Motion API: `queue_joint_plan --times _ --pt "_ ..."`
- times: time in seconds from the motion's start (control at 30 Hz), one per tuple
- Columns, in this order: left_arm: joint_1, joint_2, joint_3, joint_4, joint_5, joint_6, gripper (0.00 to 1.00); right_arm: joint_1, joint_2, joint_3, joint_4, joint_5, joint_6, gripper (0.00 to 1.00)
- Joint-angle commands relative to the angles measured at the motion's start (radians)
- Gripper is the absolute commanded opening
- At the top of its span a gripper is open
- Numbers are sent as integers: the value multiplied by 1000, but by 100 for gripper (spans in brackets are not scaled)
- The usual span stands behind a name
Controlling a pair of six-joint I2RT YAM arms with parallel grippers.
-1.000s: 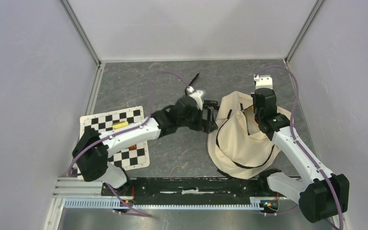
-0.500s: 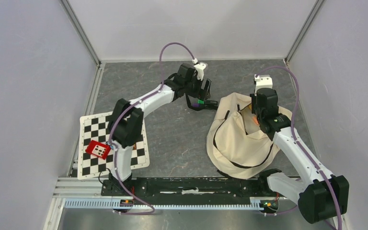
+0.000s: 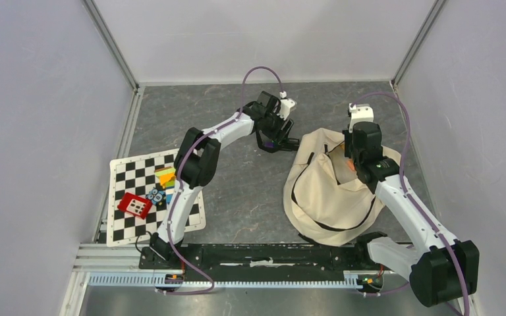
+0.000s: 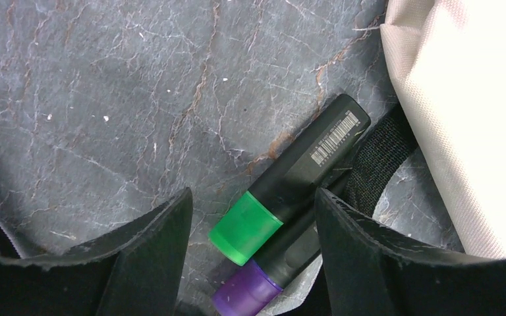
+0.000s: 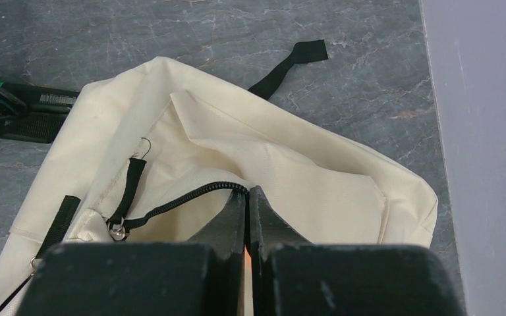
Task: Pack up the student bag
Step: Pick up the stationery from the center of the board.
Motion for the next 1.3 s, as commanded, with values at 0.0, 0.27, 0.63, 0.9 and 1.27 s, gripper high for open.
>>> queue_joint_plan --times 0.0,0.27,0.63,0.9,1.27 --pt "-25 9 46 -16 -35 86 71 -4 4 5 73 -27 19 0" --pt "-60 32 50 -62 -117 165 65 -4 -2 -5 72 -25 16 0" --pt "-89 -61 -81 -1 -196 193 25 -4 -27 -11 68 -33 27 0" --pt "-89 -315 -322 200 -156 55 17 -4 -39 -12 56 -63 45 0" --pt "-245 -661 -517 238 -84 -189 16 -4 -48 54 -25 -114 52 0"
